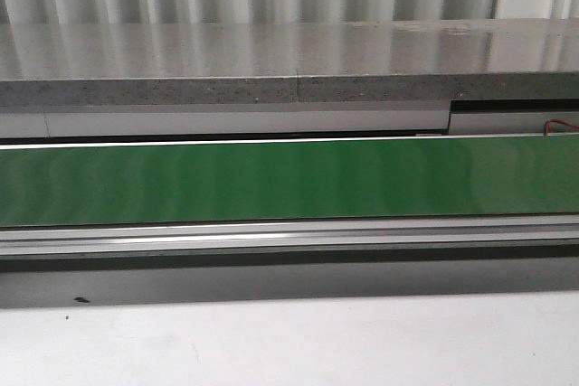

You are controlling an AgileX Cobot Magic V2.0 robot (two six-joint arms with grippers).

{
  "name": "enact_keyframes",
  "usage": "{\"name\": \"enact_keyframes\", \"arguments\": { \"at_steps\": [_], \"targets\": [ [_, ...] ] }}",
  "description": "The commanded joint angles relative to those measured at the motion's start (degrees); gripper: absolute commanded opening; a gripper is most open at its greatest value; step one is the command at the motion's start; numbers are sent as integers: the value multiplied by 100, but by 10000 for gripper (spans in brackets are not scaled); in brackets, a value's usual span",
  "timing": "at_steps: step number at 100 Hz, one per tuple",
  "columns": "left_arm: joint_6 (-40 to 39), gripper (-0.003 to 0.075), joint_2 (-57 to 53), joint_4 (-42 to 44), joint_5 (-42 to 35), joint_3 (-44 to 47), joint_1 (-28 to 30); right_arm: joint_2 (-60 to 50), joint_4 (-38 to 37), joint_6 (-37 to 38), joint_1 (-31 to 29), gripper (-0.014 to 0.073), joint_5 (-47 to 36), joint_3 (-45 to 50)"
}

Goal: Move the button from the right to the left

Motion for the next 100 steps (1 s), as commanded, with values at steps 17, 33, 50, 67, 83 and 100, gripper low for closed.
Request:
{"name": "enact_keyframes", "arguments": {
  "at_steps": [17,33,50,67,83,100],
  "targets": [
    [-42,-20,-183,-16,-432,231,-17,-110,4,-12,5,-69,-416,-120],
    [-42,-20,-183,-16,-432,231,-17,-110,4,-12,5,-69,-416,-120],
    [-42,-20,-183,-16,-432,231,-17,-110,4,-12,5,-69,-416,-120],
    [-42,-21,-183,-16,-432,231,-17,-110,4,-12,5,-69,-416,-120],
    [-42,-21,-183,-16,-432,231,-17,-110,4,-12,5,-69,-416,-120],
    [-42,-20,-183,-16,-432,231,-17,-47,-2,-12,4,-69,29,-421]
  ]
}}
